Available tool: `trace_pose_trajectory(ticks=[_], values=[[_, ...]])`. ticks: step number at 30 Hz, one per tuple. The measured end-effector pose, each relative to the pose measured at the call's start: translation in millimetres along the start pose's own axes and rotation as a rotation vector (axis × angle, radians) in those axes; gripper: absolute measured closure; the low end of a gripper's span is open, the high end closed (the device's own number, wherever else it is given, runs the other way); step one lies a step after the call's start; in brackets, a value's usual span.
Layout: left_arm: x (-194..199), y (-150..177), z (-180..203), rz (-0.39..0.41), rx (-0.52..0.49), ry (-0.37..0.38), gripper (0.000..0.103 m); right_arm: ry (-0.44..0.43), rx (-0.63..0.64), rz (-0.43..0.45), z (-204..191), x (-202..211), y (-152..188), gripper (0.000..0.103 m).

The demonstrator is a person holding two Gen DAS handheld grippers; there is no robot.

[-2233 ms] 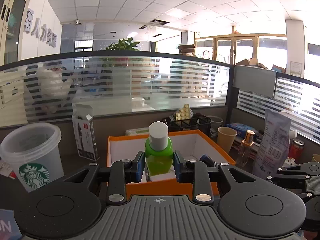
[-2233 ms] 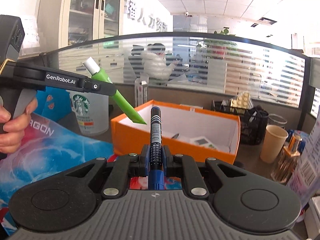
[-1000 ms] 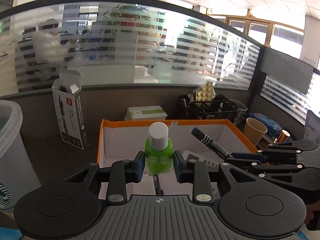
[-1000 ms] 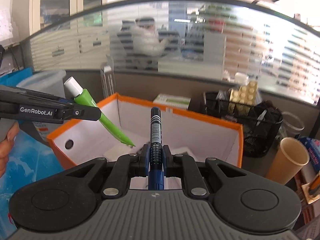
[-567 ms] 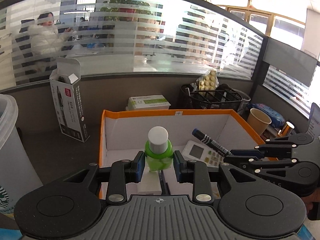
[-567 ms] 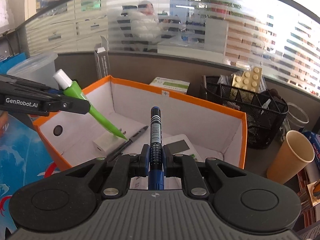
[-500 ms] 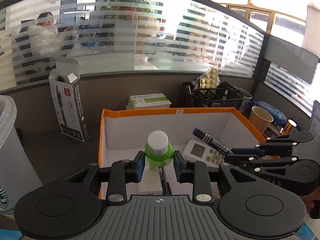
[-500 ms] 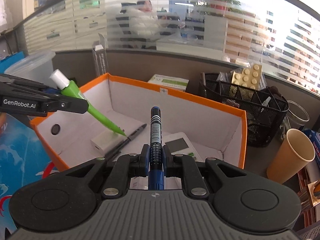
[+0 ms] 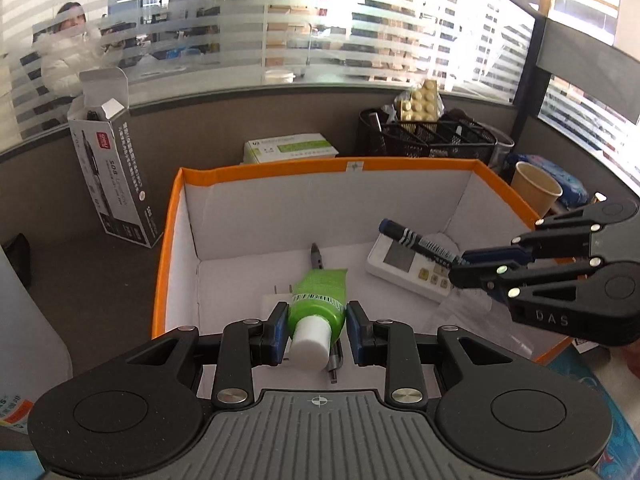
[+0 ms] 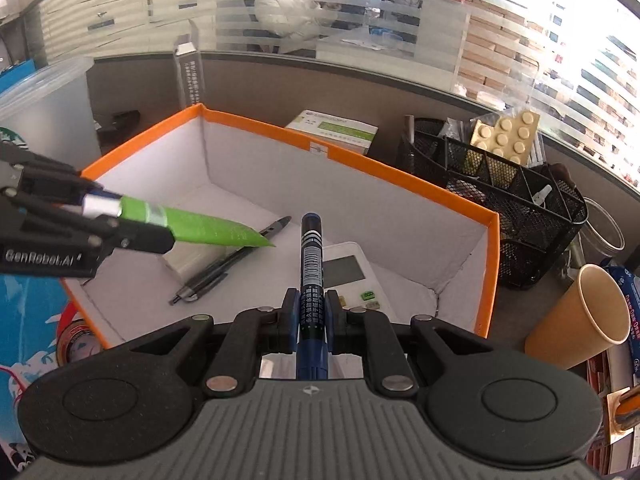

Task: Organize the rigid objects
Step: 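Lower the tube and marker into the box and open both tools, then move both tools back over the mat toward the pens and red stick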

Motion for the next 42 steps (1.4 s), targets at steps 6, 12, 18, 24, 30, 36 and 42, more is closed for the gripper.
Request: trace_pose_trajectory(ticks=[6, 12, 18, 24, 30, 36, 42], values=[[-10.6, 7.7, -1.7, -0.042, 0.010, -0.010, 0.076, 0.003, -0.001, -0.037, 1.3, -8.8, 7.5, 0.091], [-18.4, 12.3, -4.2, -0.073, 0.024, -0.015, 0.081, 0.010, -0.007, -0.060, 3.4, -12.6, 11.2, 0.091], [-13.0, 12.5, -5.1, -0.050, 0.029, -0.014, 0.078, 0.009, -0.036, -0.055, 5.2, -12.3, 13.8, 0.089], [7.4, 7.0, -7.0, -0.006, 0.039, -0.010, 0.071, 0.015, -0.034, -0.022, 1.3, -1.0, 10.4, 0.065], [59.5, 0.5, -5.9, 0.140, 0.023, -0.034, 0.019, 0.051, -0.050, 0.076, 1.8, 37.5, 2.5, 0.064], [111.1, 36.6, 3.4, 0.233, -0.039, -0.006, 0.000, 0.048, -0.009, 0.321, -28.1, 119.9, 23.7, 0.050], [111.7, 99.5, 6.1, 0.164, -0.100, -0.026, 0.000, -0.040, 0.063, 0.288, -70.0, 133.8, 87.6, 0.055]])
Point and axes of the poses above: each gripper's, at about its wrist camera, not at the fingertips, and x roughly against the way its jaws point, z to its right, y to its underside, the point moved 7 cm from there along -x, roughly the way its jaws point, and after that the axes turned 6 degrees about x, right-handed, at the moved point
